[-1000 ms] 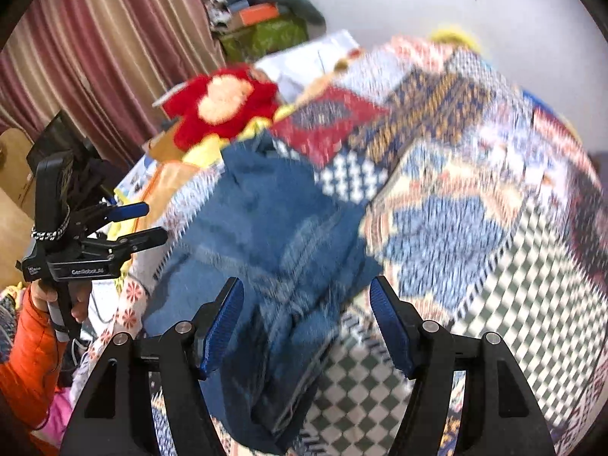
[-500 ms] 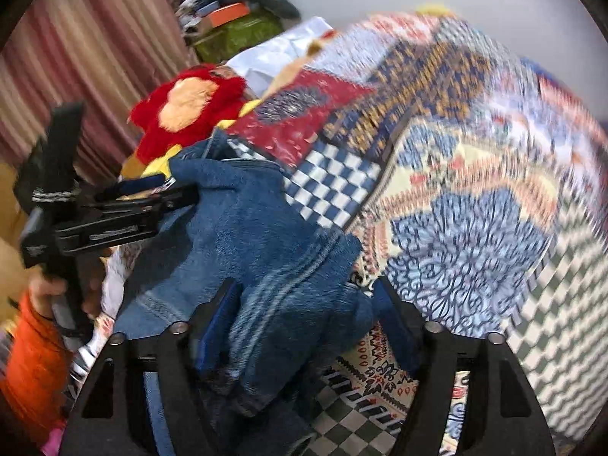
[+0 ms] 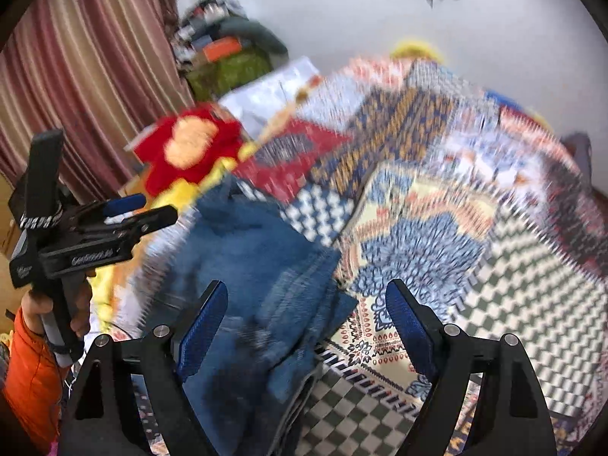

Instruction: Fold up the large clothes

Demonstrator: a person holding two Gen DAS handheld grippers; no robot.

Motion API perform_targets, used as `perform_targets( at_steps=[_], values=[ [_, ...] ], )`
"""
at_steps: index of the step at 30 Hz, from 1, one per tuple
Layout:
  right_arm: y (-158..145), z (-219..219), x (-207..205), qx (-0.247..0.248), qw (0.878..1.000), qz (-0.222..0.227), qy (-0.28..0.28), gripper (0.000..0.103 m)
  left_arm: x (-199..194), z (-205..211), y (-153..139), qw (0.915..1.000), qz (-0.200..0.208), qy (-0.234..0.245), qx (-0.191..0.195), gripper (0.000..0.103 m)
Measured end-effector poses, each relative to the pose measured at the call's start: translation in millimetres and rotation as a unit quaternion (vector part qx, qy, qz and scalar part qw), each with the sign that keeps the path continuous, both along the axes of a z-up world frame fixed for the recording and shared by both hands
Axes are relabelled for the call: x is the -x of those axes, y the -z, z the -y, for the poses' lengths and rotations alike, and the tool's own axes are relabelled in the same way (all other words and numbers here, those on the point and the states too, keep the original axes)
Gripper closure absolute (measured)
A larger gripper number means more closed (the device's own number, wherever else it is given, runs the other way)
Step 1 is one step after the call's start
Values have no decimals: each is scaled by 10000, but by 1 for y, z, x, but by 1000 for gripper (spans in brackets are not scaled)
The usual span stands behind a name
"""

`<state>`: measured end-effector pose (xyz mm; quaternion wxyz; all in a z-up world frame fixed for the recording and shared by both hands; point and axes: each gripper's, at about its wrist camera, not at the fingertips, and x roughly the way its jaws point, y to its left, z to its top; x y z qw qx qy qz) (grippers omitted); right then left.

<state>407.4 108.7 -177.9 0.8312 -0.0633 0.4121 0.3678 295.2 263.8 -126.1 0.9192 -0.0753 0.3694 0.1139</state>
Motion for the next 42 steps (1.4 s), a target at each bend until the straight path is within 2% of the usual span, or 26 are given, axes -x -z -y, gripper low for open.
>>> perform_targets(
  at_steps=[6, 10, 15, 18, 23, 26, 28, 30, 32, 34, 42],
  values=[
    [-84, 34, 64, -840, 9925, 878, 110, 20, 76, 32, -82, 9937, 1103, 199, -59, 19],
    [-133, 62, 120, -1382, 9787, 1514, 145, 20, 133, 60, -124, 9825, 1816, 372, -193, 19],
    [-172, 90, 187, -1838, 9586, 2168, 145, 20, 191, 95, -151, 9676, 2464, 292, -468, 19],
    [-181, 105, 222, -2077, 9488, 2374, 184, 20, 221, 117, -155, 9590, 2755, 148, -644, 19],
    [-176, 127, 273, -2193, 9403, 2574, 394, 20, 254, 146, -149, 9500, 2962, -171, -972, 19],
    [-176, 136, 294, -2162, 9359, 2739, 485, 20, 264, 153, -146, 9509, 2951, -215, -908, 18],
    [-176, 139, 303, -2118, 9359, 2773, 484, 19, 269, 156, -143, 9519, 2911, -297, -908, 5],
    [-175, 140, 312, -2049, 9356, 2815, 588, 18, 275, 159, -141, 9507, 2915, -402, -983, 1],
    [-173, 142, 318, -2002, 9364, 2806, 653, 5, 278, 161, -138, 9513, 2865, -465, -1034, 1],
    [-170, 143, 319, -1957, 9370, 2788, 770, 0, 279, 161, -135, 9530, 2805, -491, -1036, 1],
    [-162, 139, 318, -1687, 9423, 2751, 888, 0, 282, 167, -128, 9547, 2731, -496, -1073, 0]
  ],
)
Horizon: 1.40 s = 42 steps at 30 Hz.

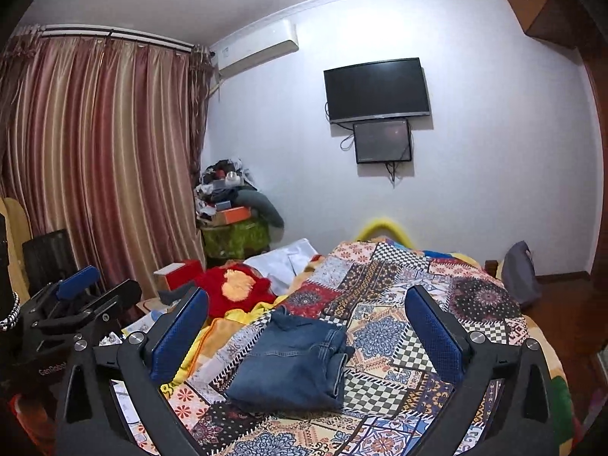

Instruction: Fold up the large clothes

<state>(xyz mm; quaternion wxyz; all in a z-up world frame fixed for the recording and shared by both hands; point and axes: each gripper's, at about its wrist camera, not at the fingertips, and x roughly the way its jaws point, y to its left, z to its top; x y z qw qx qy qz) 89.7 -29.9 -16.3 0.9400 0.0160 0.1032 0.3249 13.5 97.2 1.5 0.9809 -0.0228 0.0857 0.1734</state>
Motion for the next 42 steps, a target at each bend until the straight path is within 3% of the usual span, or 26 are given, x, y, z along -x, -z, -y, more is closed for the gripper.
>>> perform_targets(
  at_steps=[8, 42],
  values=[
    [0, -3, 0, 60, 9999, 108, 21, 0, 0, 0, 1, 10000, -37, 20, 48, 0],
    [10, 3, -19, 88, 9997, -176, 138, 0, -21, 1, 13, 9992, -364, 58, 123, 0]
  ],
)
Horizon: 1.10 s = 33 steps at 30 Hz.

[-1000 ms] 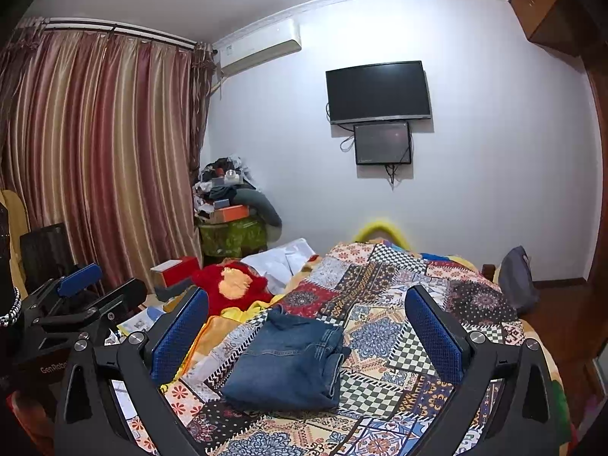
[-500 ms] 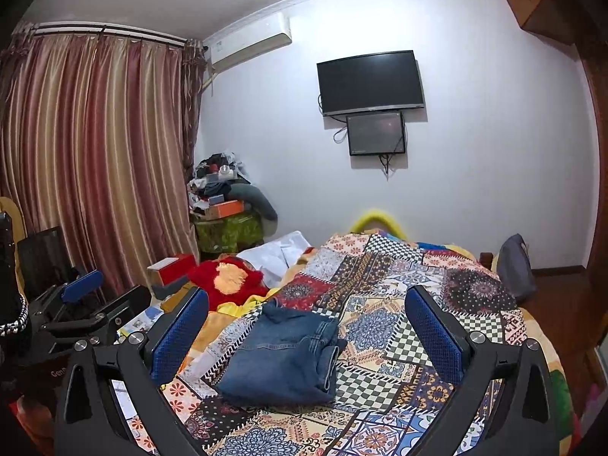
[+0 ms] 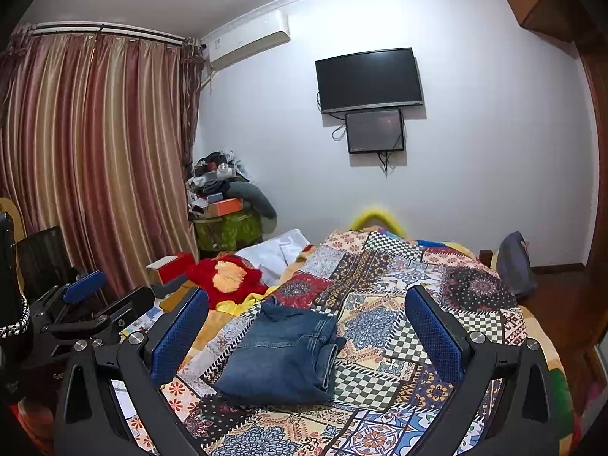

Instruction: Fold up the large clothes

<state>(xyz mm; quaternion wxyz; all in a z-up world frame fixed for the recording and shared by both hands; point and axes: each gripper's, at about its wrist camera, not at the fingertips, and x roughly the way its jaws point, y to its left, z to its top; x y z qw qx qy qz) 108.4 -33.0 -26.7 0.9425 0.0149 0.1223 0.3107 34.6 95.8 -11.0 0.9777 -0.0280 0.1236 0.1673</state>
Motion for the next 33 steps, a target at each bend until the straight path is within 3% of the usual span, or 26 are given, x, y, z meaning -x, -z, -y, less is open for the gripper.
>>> perform_targets(
  at_steps=[33],
  values=[
    [3, -6, -6, 62, 9998, -114, 129, 0, -5, -3, 3, 9993, -134, 271, 216, 0]
  ],
)
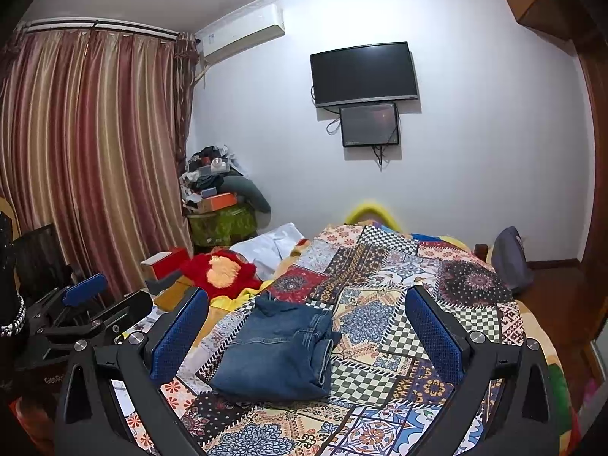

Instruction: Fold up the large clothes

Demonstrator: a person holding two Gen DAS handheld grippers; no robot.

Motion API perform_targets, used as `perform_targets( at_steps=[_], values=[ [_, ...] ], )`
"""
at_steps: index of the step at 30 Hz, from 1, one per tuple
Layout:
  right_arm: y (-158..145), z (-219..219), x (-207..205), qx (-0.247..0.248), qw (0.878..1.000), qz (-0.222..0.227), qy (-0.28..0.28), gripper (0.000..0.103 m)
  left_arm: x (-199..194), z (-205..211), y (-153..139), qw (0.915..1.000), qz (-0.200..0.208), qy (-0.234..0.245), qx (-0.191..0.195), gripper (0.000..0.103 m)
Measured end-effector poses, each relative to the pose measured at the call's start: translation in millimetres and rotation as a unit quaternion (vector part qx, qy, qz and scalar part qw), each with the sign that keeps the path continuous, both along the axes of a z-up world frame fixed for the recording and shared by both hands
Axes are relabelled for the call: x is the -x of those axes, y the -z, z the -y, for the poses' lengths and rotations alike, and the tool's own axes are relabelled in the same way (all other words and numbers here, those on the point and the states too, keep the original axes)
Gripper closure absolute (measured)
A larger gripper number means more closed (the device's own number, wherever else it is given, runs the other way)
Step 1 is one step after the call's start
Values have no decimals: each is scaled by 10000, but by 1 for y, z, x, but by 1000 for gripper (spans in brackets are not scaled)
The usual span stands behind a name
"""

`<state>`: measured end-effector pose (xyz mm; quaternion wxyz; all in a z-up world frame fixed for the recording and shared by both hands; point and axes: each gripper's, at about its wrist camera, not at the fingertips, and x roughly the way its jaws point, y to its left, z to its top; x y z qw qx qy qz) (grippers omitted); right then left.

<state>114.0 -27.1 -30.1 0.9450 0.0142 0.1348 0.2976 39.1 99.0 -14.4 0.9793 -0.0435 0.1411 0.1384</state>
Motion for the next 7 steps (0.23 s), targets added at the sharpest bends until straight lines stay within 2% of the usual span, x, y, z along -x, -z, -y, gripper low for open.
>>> perform_targets(
  at_steps=[7],
  values=[
    [2, -4, -2, 60, 10000, -42, 3, 0, -3, -8, 5, 9999, -52, -37, 119, 0]
  ],
)
